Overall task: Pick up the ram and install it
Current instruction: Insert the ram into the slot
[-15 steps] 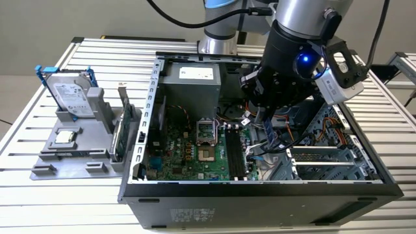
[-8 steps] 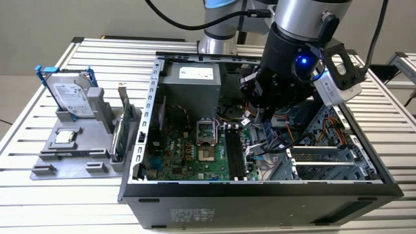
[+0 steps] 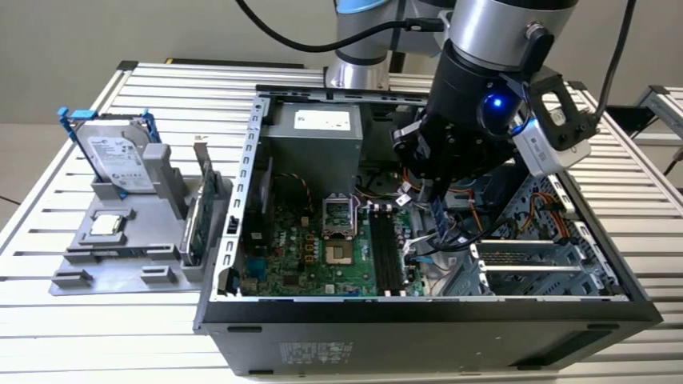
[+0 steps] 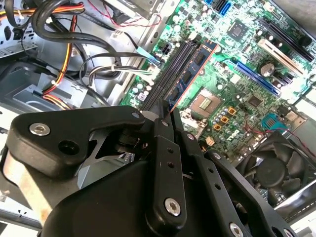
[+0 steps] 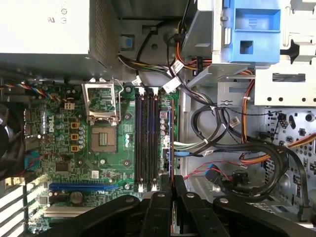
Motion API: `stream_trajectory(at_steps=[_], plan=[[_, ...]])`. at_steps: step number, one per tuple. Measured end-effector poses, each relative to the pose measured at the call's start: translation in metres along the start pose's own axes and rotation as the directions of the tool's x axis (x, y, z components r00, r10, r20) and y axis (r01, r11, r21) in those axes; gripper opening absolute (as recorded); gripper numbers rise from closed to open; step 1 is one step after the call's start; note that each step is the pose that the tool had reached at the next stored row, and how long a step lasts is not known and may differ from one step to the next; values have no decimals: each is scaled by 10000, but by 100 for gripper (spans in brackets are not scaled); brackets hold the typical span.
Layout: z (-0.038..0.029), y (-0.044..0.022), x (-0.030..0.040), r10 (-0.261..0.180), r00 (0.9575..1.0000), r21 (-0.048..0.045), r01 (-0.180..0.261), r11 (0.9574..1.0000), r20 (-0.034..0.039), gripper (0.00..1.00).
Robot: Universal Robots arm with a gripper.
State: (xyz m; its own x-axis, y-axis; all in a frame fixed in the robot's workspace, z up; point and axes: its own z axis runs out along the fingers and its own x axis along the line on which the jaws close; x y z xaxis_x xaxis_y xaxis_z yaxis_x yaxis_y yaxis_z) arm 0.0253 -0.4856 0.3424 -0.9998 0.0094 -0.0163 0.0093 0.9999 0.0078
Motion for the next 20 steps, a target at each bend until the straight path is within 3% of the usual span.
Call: stream_trajectory(at_steps=[20], plan=[[24, 38, 1, 0, 10000, 3, 0, 10000, 0, 0]])
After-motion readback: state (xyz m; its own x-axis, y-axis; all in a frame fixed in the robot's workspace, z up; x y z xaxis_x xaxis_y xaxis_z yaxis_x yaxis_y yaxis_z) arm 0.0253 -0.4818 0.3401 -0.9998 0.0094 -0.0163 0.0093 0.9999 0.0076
